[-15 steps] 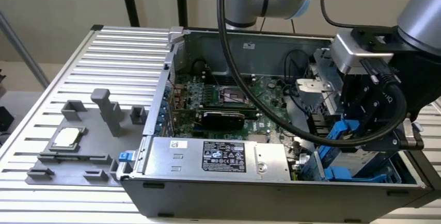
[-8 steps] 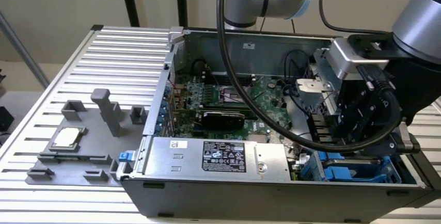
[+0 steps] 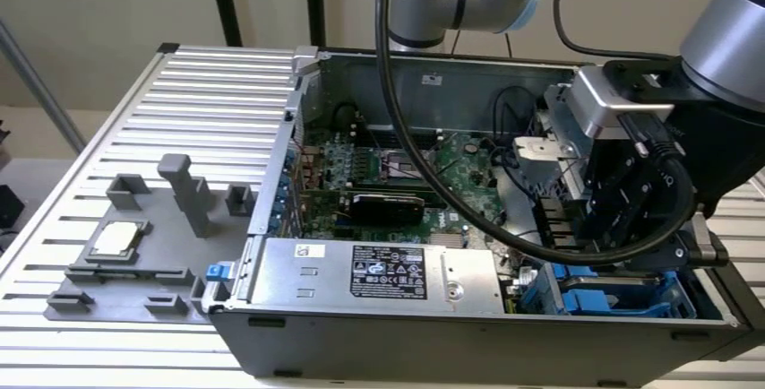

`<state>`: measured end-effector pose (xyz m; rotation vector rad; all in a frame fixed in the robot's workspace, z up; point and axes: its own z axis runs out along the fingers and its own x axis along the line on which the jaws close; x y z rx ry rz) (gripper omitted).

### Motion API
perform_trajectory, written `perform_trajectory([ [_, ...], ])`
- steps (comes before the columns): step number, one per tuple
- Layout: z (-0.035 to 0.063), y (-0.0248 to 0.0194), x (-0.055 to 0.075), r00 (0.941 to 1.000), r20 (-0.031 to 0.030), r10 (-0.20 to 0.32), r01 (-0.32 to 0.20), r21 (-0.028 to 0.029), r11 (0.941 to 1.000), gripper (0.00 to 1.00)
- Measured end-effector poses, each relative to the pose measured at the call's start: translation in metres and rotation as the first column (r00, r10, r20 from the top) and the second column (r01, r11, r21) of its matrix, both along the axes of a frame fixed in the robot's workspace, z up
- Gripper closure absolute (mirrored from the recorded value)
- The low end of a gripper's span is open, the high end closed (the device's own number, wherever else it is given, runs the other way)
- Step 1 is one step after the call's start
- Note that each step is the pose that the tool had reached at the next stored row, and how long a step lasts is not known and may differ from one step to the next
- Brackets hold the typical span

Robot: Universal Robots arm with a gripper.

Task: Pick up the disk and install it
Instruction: 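Insert the first disk wire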

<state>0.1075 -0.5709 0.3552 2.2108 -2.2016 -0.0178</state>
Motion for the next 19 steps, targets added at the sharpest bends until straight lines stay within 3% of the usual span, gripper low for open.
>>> perform_trajectory([
  [16,0.0,0.0,0.0,1.0,0.0,0.0,0.0,0.0,1.0,0.0],
  [19,0.0017,0.0,0.0051,1.0,0.0,0.0,0.0,0.0016,1.0,0.0],
])
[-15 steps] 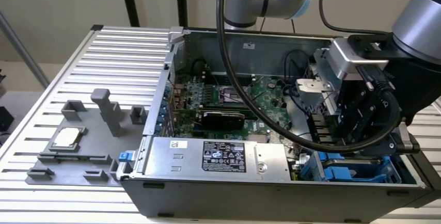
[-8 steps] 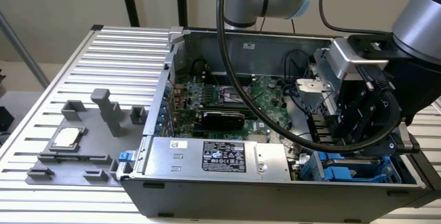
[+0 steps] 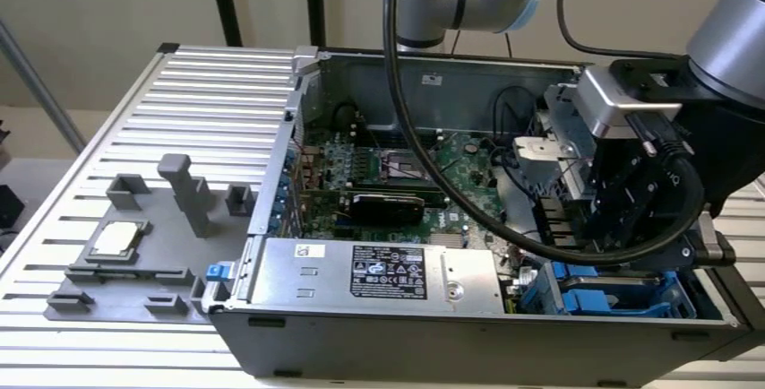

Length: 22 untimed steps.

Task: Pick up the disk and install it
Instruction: 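Insert the first disk wire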

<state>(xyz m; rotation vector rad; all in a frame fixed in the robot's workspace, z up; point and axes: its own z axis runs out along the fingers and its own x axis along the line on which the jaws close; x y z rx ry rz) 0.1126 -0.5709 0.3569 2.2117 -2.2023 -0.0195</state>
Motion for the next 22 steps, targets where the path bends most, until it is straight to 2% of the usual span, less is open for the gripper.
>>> perform_trajectory([
  [3,0.0064,0.0,0.009,1.0,0.0,0.0,0.0,0.0047,1.0,0.0],
  [5,0.0136,0.0,0.016,1.0,-0.0003,0.0,0.0,0.0059,1.0,0.0],
  [6,0.0182,0.0,0.018,1.0,-0.0005,0.0,0.0,0.0058,1.0,1.0],
  [9,0.0315,0.0,0.025,1.0,-0.0012,0.0,0.0,0.0059,1.0,1.0],
  [11,0.0352,0.0,0.033,1.0,-0.0017,0.0,0.0,0.0062,1.0,1.0],
  [14,0.0345,0.0,0.046,1.0,-0.0019,0.0,0.0,0.0062,1.0,1.0],
  [17,0.0295,0.0001,0.056,1.0,-0.002,0.0,0.0,0.0063,1.0,1.0],
  [22,0.0203,0.0017,0.059,1.0,-0.002,0.0,0.0,0.0063,1.0,1.0],
])
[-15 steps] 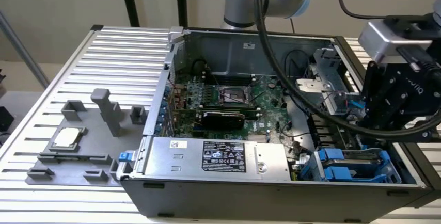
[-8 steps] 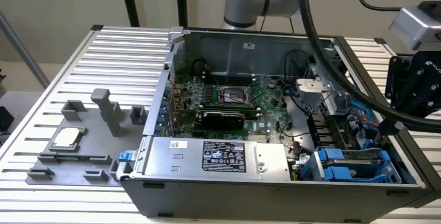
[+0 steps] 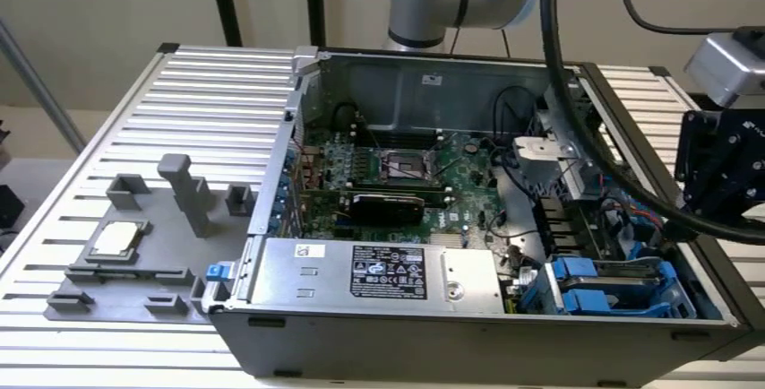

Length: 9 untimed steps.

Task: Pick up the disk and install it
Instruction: 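Insert the first disk wire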

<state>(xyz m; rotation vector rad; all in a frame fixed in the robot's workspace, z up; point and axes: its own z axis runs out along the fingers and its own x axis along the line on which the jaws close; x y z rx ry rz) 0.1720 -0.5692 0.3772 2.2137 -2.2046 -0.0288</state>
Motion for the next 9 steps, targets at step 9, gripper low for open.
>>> perform_trajectory([
  [9,-0.0163,0.0024,0.0,1.0,0.0,0.0,0.0,-0.0043,1.0,1.0],
])
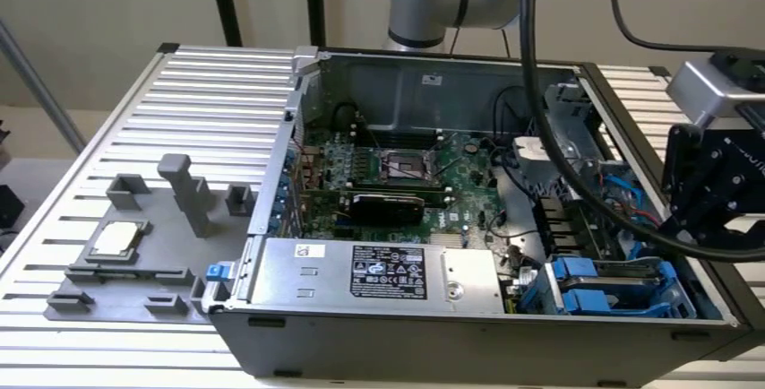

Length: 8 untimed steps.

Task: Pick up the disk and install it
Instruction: 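Insert the first disk wire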

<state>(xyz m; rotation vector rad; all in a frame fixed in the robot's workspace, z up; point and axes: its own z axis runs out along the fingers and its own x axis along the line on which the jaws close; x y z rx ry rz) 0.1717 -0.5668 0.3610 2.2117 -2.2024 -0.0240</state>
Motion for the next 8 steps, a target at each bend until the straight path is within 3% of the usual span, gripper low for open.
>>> perform_trajectory([
  [8,-0.0121,0.0038,-0.005,1.0,0.0,0.0,0.0,-0.0092,1.0,1.0],
])
